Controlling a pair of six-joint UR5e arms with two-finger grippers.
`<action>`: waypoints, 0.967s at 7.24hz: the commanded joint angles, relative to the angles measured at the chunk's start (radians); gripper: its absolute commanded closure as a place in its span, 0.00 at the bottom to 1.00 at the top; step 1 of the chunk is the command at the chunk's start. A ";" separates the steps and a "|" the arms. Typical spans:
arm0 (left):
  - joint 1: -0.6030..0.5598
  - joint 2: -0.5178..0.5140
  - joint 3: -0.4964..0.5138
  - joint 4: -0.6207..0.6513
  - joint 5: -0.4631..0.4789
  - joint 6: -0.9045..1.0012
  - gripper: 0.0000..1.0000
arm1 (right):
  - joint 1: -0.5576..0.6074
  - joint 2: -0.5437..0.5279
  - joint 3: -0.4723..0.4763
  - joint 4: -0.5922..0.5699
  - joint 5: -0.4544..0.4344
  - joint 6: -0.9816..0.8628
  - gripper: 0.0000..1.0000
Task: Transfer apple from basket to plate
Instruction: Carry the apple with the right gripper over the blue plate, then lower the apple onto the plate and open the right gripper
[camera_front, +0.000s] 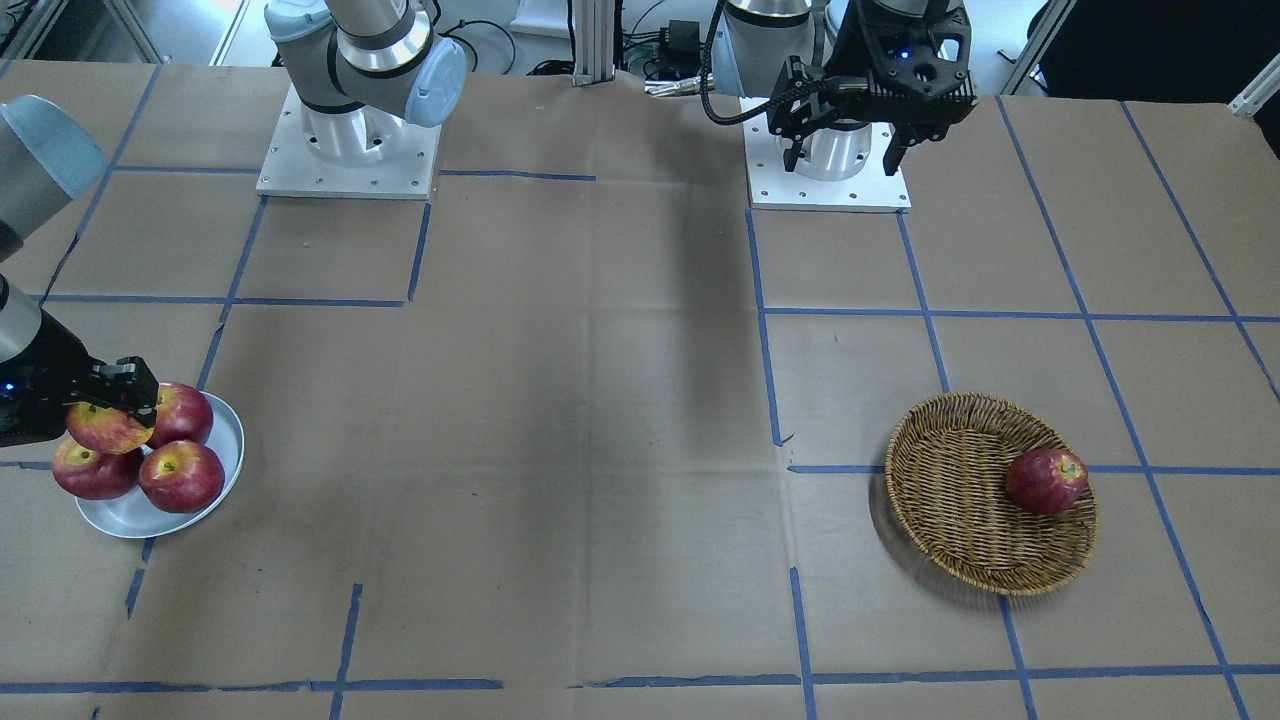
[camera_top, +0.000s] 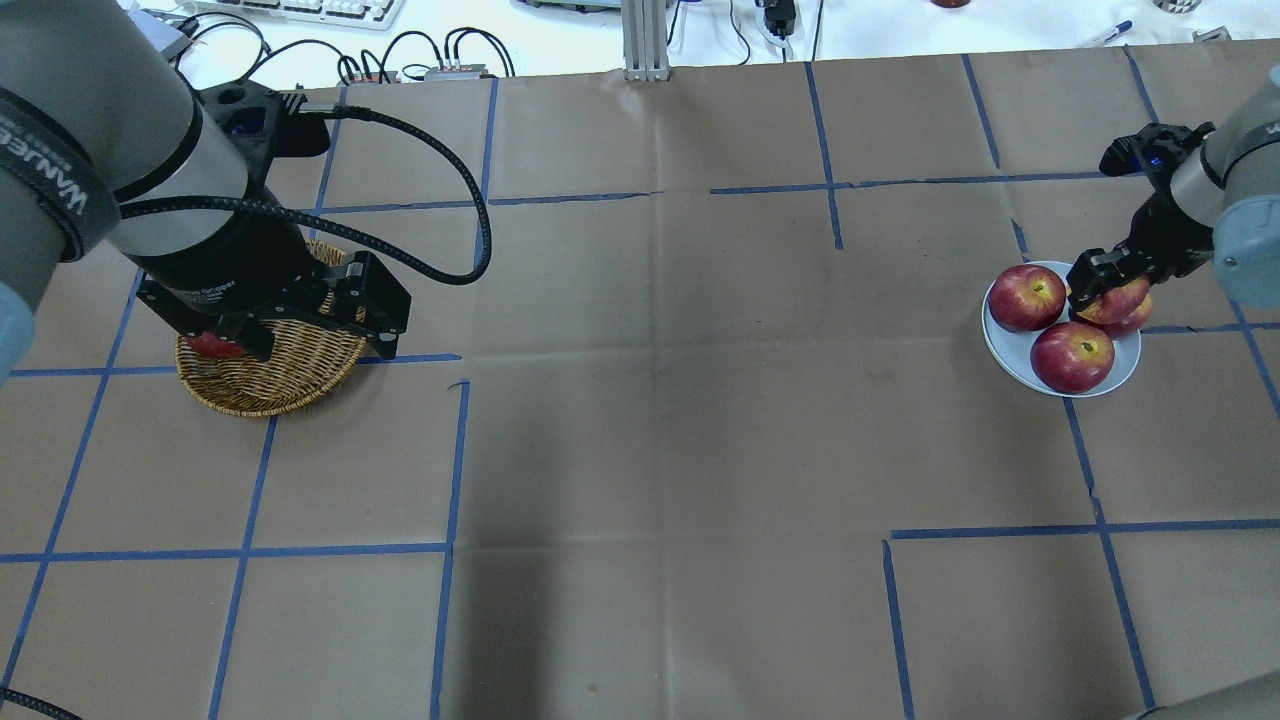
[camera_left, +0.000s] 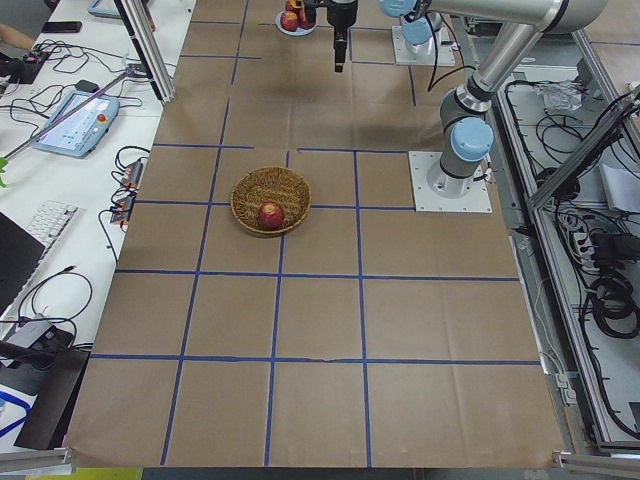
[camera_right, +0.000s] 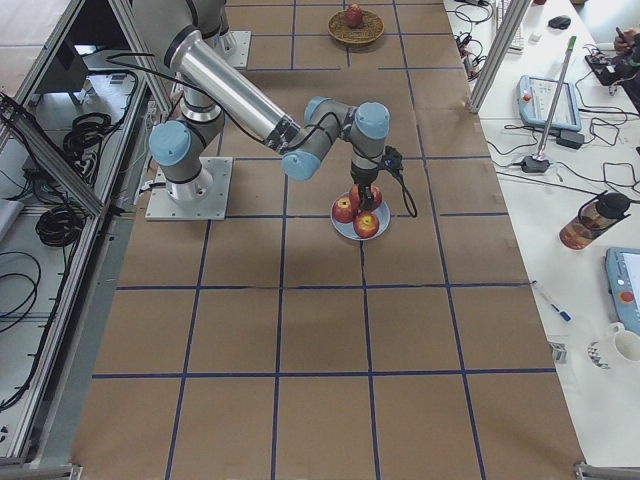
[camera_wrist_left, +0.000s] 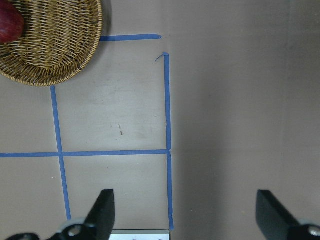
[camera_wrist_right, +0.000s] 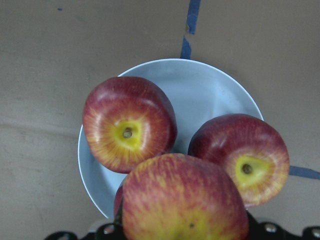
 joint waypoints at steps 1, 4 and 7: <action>0.000 0.001 0.000 -0.001 0.000 0.001 0.01 | 0.000 0.011 -0.001 -0.001 -0.002 0.002 0.35; 0.000 0.001 0.000 -0.001 0.000 0.001 0.01 | 0.000 0.011 -0.011 -0.004 -0.008 -0.001 0.00; 0.000 0.001 0.000 0.001 0.000 0.002 0.01 | 0.006 -0.025 -0.030 0.011 -0.028 0.009 0.00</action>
